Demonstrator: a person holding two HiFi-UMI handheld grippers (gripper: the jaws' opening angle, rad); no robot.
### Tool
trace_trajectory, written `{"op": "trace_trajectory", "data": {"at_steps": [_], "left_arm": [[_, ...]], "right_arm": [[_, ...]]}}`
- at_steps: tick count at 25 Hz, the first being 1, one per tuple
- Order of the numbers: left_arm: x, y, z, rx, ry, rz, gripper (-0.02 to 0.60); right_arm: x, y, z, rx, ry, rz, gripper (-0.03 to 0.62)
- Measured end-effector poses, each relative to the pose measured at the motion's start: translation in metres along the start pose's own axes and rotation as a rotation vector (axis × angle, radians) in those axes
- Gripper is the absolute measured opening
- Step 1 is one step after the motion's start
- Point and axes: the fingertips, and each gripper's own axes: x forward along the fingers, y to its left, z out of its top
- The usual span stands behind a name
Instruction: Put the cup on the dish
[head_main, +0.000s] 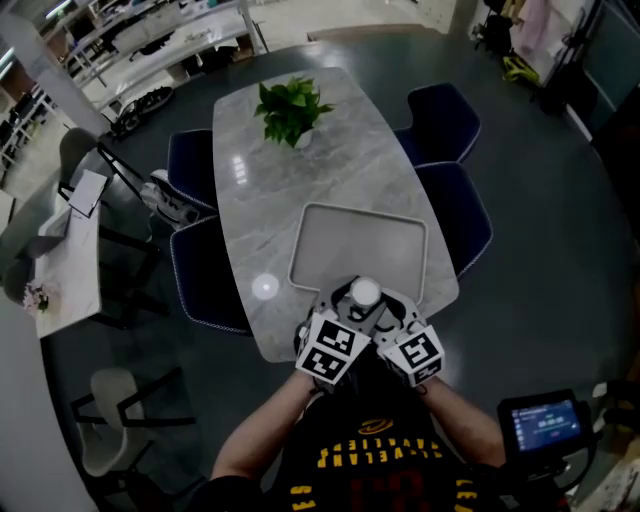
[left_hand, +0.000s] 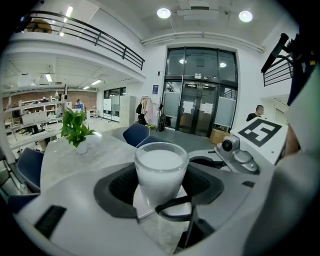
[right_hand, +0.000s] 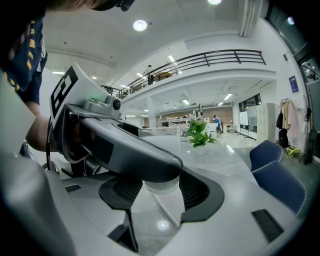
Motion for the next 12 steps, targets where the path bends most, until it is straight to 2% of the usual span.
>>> {"op": "trace_trajectory", "data": {"at_steps": [7, 12], "left_arm": [[0.026, 0.044, 0.019, -0.025, -0.016, 0.065, 0.264], [0.048, 0.064, 0.026, -0.023, -0.023, 0.086, 0.264]], "right_arm": [[0.038, -0.033, 0.016, -0.026, -0.001, 0.062, 0.235], [0.057, -0.059, 0.017, -0.124, -0.005, 0.067, 0.235]]}}
